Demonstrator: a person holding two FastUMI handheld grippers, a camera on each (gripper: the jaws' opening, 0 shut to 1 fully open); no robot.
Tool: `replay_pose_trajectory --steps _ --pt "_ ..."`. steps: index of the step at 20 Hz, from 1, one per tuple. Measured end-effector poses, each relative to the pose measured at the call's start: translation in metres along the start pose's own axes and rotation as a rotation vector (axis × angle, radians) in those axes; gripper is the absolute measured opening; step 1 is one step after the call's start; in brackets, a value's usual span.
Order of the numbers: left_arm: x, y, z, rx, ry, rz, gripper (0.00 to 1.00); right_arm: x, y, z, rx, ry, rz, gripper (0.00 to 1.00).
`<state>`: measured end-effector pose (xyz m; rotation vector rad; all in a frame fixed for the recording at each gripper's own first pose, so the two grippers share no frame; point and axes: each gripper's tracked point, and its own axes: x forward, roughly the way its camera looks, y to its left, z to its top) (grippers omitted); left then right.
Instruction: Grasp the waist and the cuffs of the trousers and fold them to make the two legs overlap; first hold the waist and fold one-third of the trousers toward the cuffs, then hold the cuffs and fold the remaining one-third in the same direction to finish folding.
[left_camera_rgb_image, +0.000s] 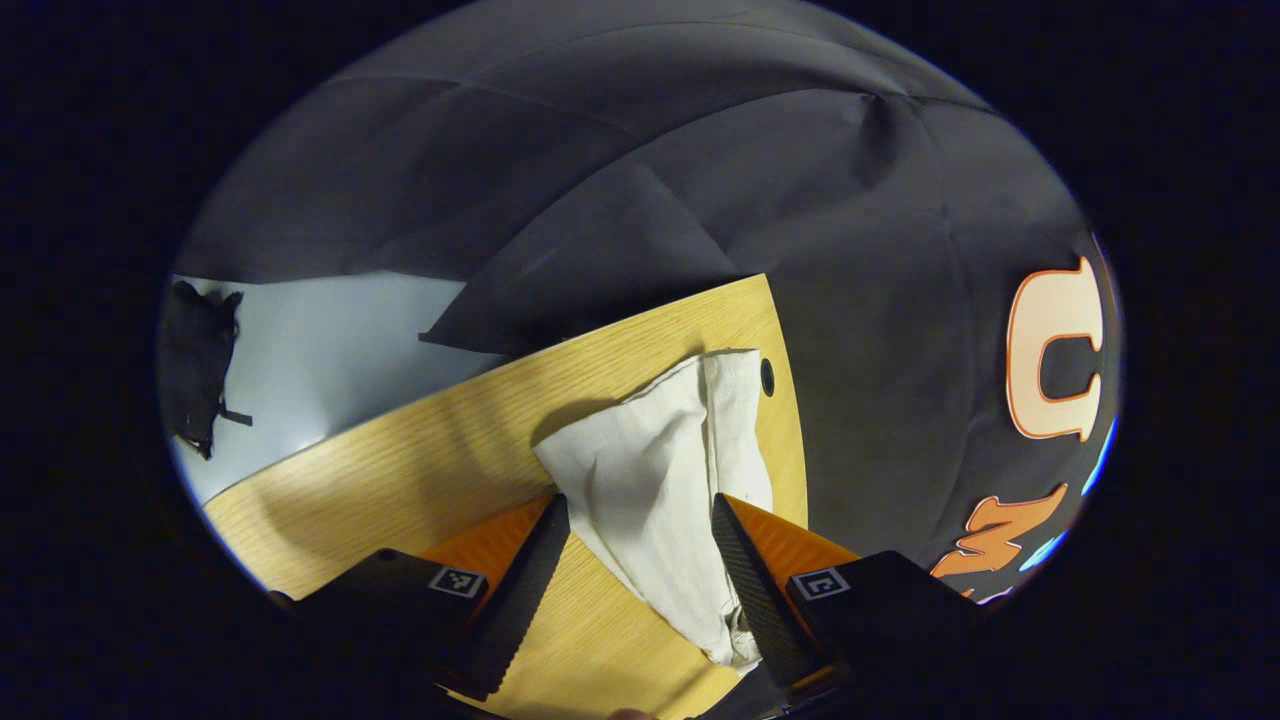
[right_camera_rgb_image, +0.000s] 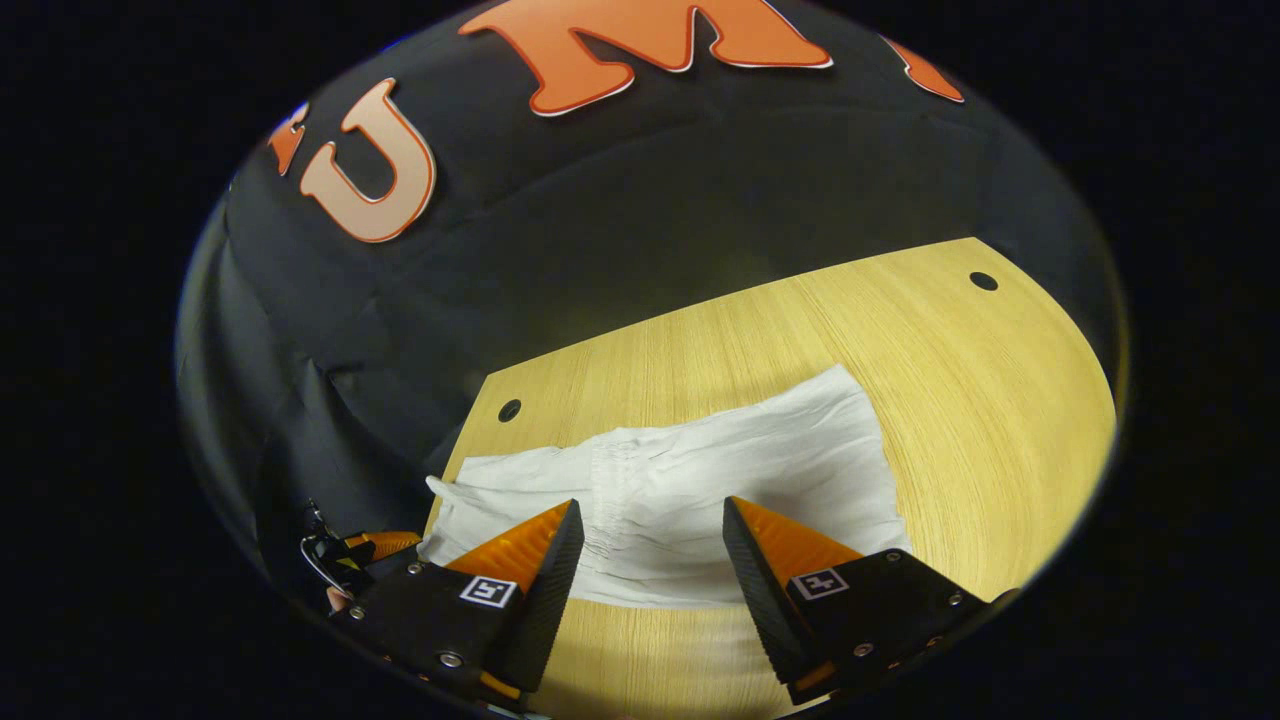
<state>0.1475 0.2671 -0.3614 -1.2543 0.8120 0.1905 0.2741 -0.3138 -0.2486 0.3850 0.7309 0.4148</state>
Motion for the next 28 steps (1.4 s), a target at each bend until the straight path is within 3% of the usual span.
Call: replay_pose_trajectory --steps 4,7,9,14,21,28 --pt "0.023 -0.005 -0.007 0.054 0.02 0.018 0.89 -0.014 -0.023 0.001 0.032 -0.016 -0.028 0.84" --pt "0.031 0.005 -0.004 0.098 0.006 0.102 0.46 -0.023 -0.04 -0.003 0.082 -0.015 -0.049 0.84" --pt "0.027 0.002 -0.007 0.103 -0.016 0.113 0.16 -0.027 -0.049 -0.001 0.102 -0.028 -0.057 0.84" --pt "0.004 -0.032 -0.003 0.202 -0.076 0.087 0.13 -0.04 -0.077 0.013 0.092 -0.062 -0.085 0.84" --pt "-0.036 -0.108 -0.014 0.311 -0.162 0.036 0.13 -0.061 -0.1 0.035 0.059 -0.107 -0.084 0.98" --pt "-0.057 -0.195 -0.044 0.408 -0.201 -0.005 0.13 -0.084 -0.133 0.038 0.003 -0.121 -0.118 0.98"
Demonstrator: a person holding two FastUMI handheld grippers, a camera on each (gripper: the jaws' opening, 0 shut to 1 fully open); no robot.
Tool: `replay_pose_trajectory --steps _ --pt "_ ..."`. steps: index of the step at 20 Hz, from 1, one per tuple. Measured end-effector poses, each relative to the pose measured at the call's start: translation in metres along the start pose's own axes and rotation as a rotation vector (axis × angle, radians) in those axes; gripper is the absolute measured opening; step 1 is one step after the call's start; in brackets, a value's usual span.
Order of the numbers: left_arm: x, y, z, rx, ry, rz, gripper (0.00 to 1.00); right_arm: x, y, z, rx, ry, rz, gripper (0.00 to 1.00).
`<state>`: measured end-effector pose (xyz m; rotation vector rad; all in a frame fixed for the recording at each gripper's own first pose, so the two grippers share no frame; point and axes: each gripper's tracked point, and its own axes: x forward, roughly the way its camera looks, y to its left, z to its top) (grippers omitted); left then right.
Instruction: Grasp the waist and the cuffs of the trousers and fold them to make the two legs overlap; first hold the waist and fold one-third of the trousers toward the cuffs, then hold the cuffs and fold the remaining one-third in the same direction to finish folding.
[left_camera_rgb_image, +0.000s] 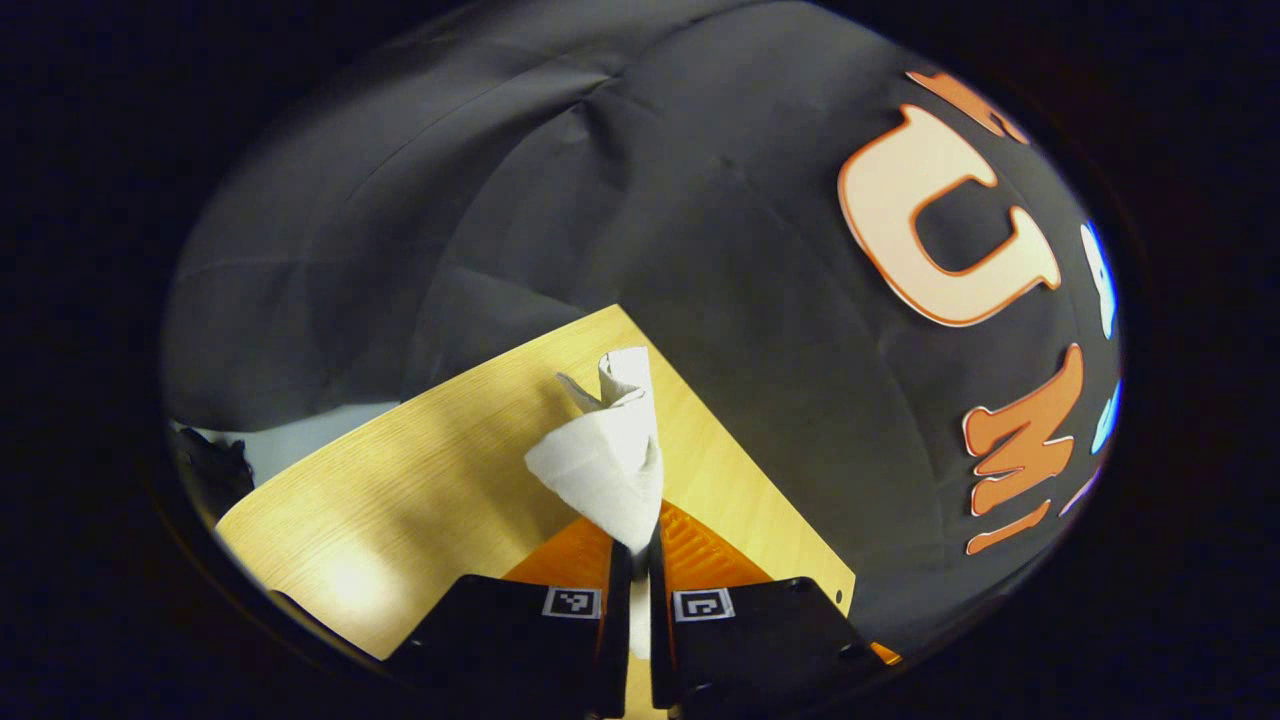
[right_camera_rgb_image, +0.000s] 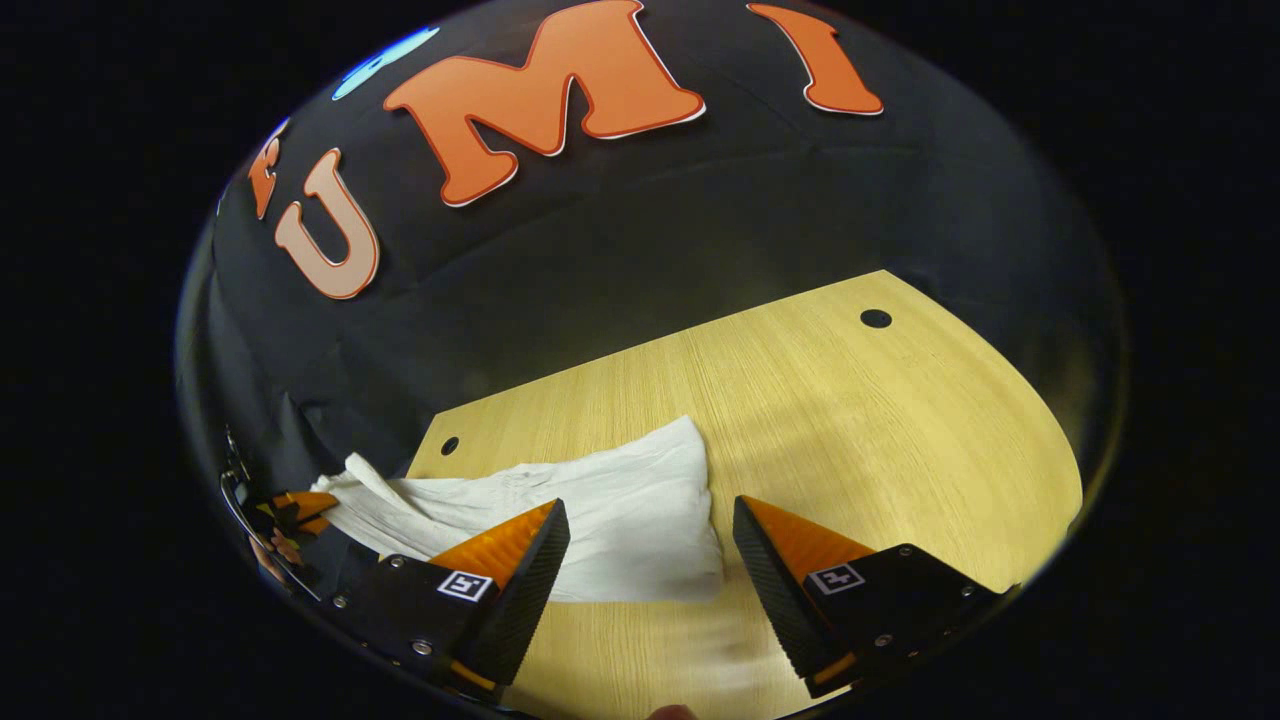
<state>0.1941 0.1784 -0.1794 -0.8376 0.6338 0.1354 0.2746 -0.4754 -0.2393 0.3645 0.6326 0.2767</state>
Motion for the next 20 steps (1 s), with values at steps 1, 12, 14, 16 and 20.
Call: replay_pose_trajectory --steps 1,12,14,16,20 --pt "0.001 -0.017 -0.001 0.013 -0.005 -0.011 0.13 -0.002 -0.004 0.002 0.005 -0.006 0.001 0.99" --pt "0.018 -0.152 -0.043 0.204 -0.03 -0.021 0.13 -0.037 -0.054 0.007 0.038 -0.042 0.01 0.98" --pt "0.023 -0.169 -0.055 0.236 -0.024 -0.016 0.13 -0.041 -0.066 0.008 0.042 -0.052 0.001 0.98" --pt "0.03 -0.185 -0.07 0.27 -0.014 -0.013 0.13 -0.047 -0.079 0.005 0.049 -0.053 -0.009 0.98" --pt "0.046 -0.22 -0.102 0.334 0.017 -0.014 0.12 -0.057 -0.107 -0.003 0.057 -0.039 -0.029 0.99"
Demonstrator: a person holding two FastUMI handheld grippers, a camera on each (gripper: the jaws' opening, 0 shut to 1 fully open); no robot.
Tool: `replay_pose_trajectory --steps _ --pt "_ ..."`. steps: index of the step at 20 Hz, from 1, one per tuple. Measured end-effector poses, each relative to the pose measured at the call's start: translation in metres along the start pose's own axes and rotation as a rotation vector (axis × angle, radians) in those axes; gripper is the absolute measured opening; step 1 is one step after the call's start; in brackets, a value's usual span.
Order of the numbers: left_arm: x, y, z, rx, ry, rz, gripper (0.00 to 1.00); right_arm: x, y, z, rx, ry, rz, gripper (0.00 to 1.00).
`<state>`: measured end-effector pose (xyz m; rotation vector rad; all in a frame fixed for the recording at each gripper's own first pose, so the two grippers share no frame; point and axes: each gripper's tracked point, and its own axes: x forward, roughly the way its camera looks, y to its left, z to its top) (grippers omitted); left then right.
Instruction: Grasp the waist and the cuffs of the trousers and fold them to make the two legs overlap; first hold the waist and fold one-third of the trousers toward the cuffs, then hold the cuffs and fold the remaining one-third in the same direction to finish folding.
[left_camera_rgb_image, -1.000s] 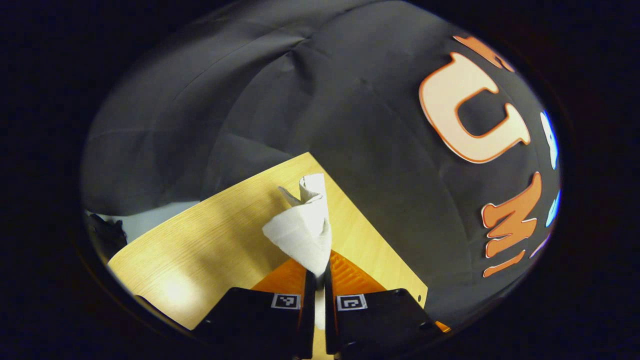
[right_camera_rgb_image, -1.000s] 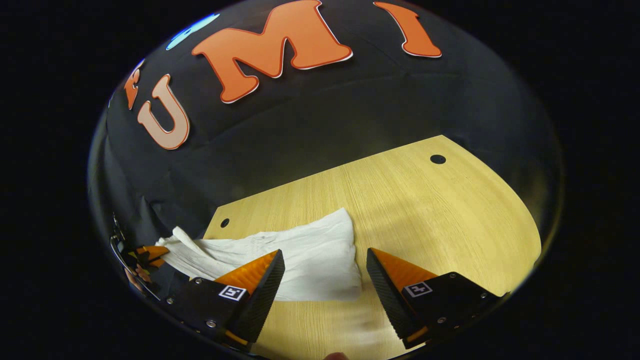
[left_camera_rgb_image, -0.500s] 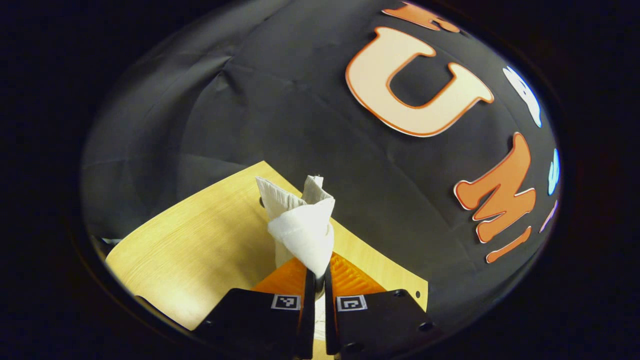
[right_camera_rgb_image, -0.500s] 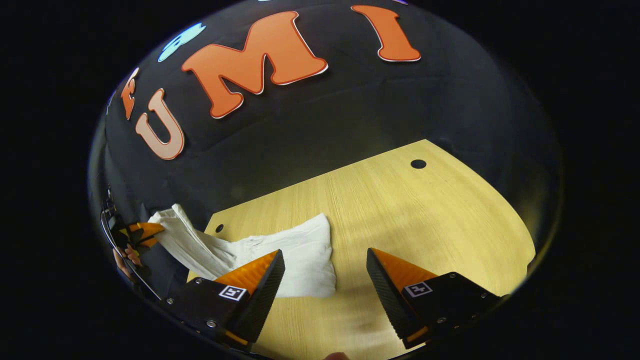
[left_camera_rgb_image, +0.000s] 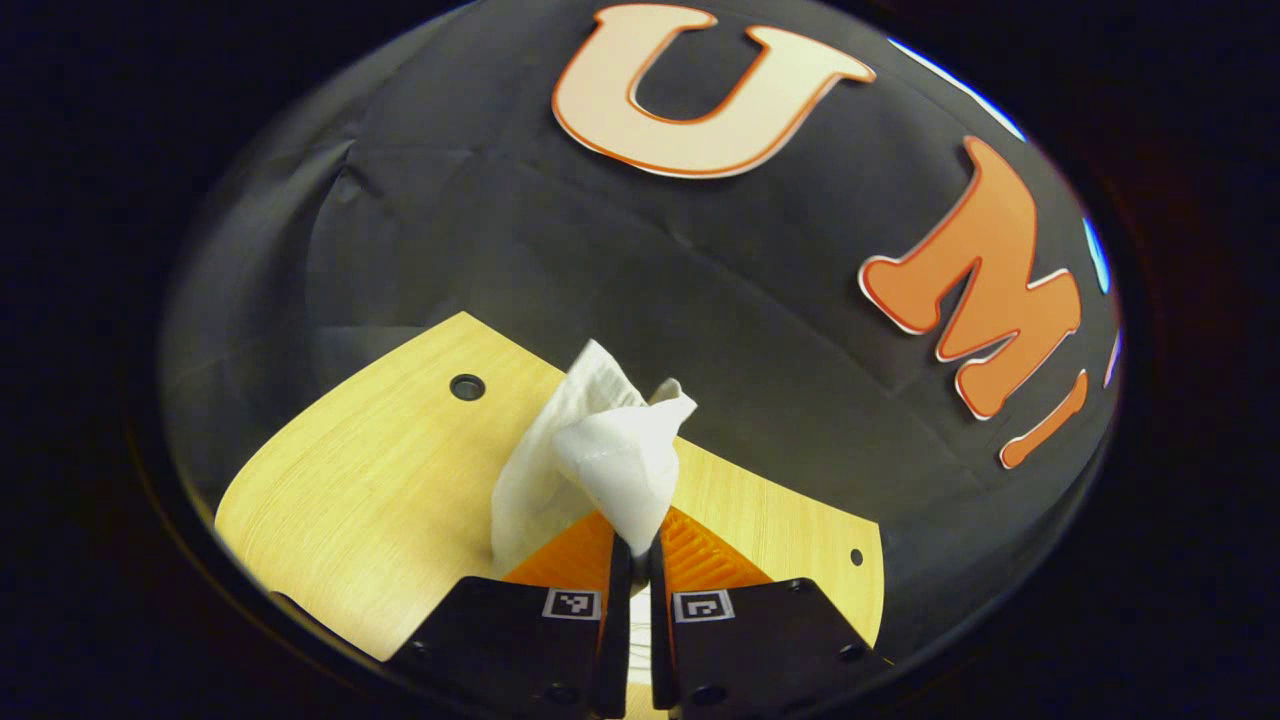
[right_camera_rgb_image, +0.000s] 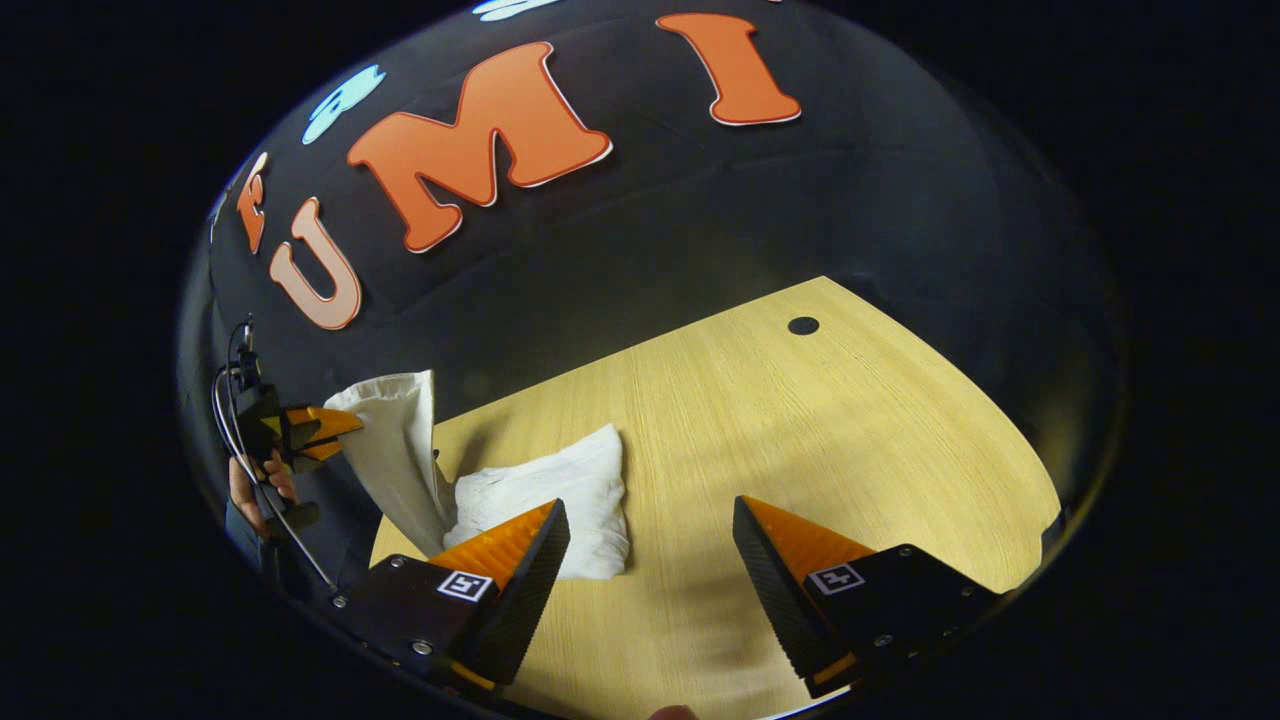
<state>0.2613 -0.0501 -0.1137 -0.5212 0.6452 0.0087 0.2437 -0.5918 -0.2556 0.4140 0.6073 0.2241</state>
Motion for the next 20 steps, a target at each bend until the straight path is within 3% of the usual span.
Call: replay_pose_trajectory --steps 6,10,17,18,19,20 --pt "0.026 -0.062 -0.053 0.081 0.078 -0.015 0.12 -0.004 -0.044 0.001 0.043 0.019 -0.025 0.99" --pt "0.034 -0.1 -0.1 0.115 0.146 -0.078 0.13 -0.009 -0.066 0.002 0.079 0.029 -0.024 0.99" --pt "0.007 -0.131 -0.225 0.37 0.367 -0.234 0.11 0.007 -0.072 0.0 0.069 0.068 -0.003 0.98" --pt "-0.002 -0.127 -0.24 0.406 0.399 -0.246 0.18 0.01 -0.069 0.0 0.064 0.072 0.008 0.99" --pt "-0.01 -0.126 -0.253 0.438 0.429 -0.265 0.37 0.013 -0.064 -0.001 0.058 0.078 0.016 0.99" --pt "-0.019 -0.127 -0.264 0.456 0.46 -0.29 0.34 0.016 -0.059 -0.001 0.049 0.083 0.03 0.99"
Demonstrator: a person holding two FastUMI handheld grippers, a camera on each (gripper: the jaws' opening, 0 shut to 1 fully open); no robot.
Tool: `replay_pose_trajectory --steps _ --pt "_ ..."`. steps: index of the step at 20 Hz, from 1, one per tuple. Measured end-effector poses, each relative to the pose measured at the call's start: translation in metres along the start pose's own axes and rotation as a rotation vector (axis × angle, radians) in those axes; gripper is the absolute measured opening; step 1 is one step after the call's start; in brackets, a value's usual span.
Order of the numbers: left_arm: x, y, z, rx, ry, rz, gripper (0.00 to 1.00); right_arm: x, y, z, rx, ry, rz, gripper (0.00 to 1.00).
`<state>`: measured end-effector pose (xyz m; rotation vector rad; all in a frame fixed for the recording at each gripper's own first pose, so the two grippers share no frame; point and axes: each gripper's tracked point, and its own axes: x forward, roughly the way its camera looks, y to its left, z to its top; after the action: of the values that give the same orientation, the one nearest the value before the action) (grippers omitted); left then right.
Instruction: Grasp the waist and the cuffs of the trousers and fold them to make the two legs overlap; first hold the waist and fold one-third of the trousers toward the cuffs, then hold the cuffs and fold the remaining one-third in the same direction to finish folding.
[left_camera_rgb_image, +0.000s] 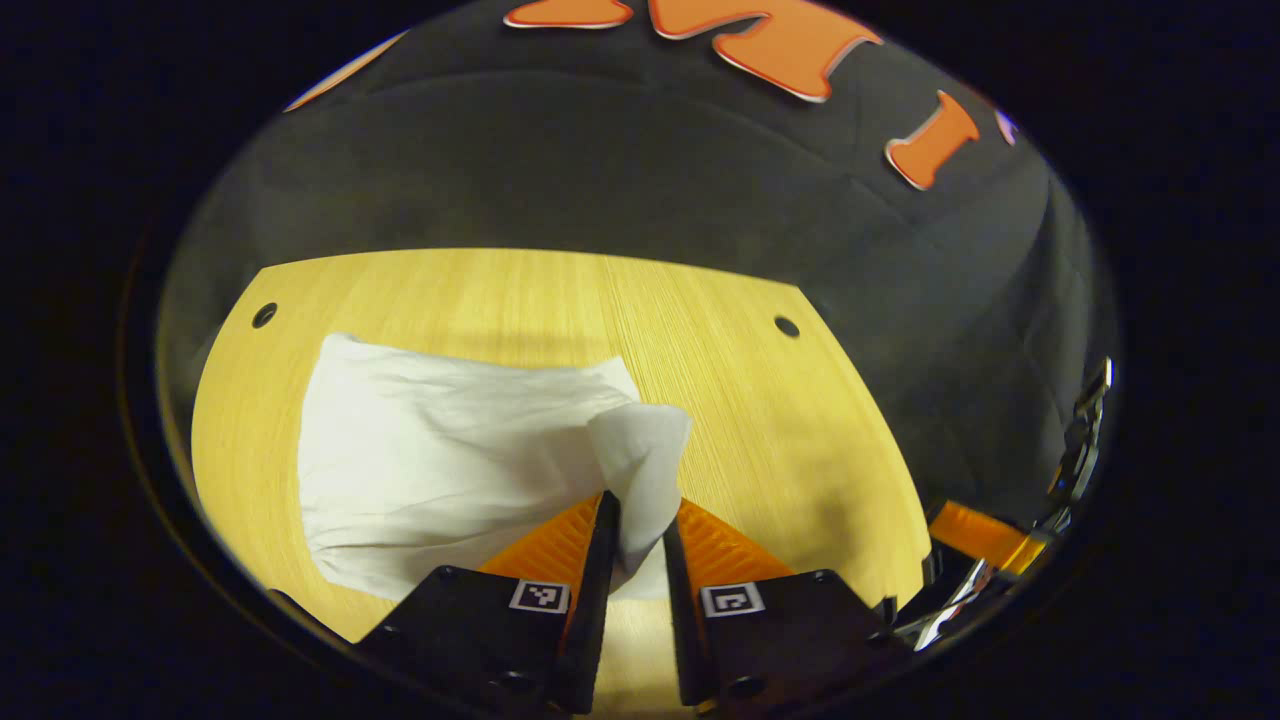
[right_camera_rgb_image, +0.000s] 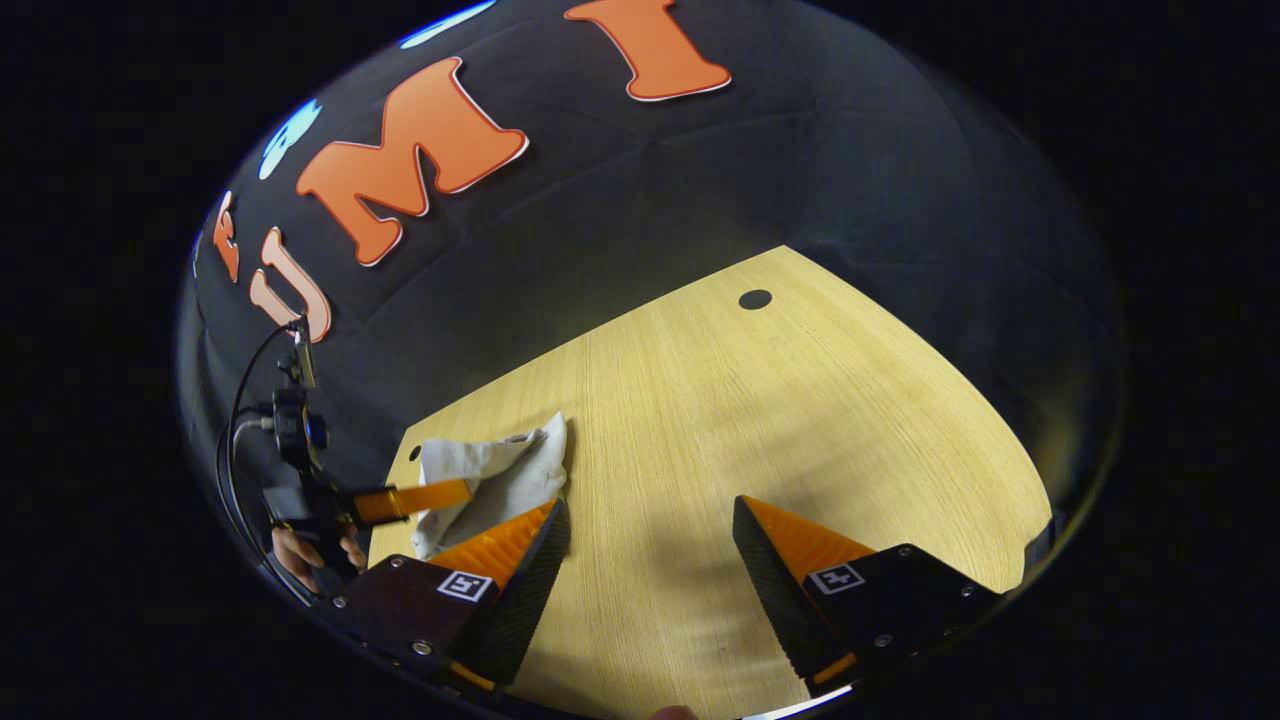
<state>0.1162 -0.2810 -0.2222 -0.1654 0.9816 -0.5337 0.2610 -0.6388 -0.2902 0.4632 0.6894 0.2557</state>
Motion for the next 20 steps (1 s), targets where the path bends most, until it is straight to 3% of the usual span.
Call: replay_pose_trajectory --steps 2,4,7,11,14,20 --pt "-0.003 -0.017 -0.02 0.032 0.056 -0.049 0.67 0.006 0.01 0.0 -0.018 0.008 0.02 0.99" --pt "-0.01 -0.023 -0.035 0.122 0.062 -0.033 0.99 0.01 0.022 0.003 -0.04 0.008 0.039 0.99" --pt "-0.033 -0.022 -0.03 0.195 -0.013 0.001 1.0 0.015 0.042 0.014 -0.088 -0.026 0.056 0.99" --pt "-0.092 0.016 0.013 0.223 -0.184 0.117 0.96 0.011 0.075 0.029 -0.173 -0.099 0.098 0.98" --pt "-0.134 0.023 0.05 0.228 -0.328 0.179 1.0 0.004 0.103 0.033 -0.226 -0.135 0.118 0.99" --pt "-0.174 0.016 0.07 0.322 -0.615 0.33 0.99 -0.038 0.172 0.066 -0.395 -0.342 0.105 0.98"
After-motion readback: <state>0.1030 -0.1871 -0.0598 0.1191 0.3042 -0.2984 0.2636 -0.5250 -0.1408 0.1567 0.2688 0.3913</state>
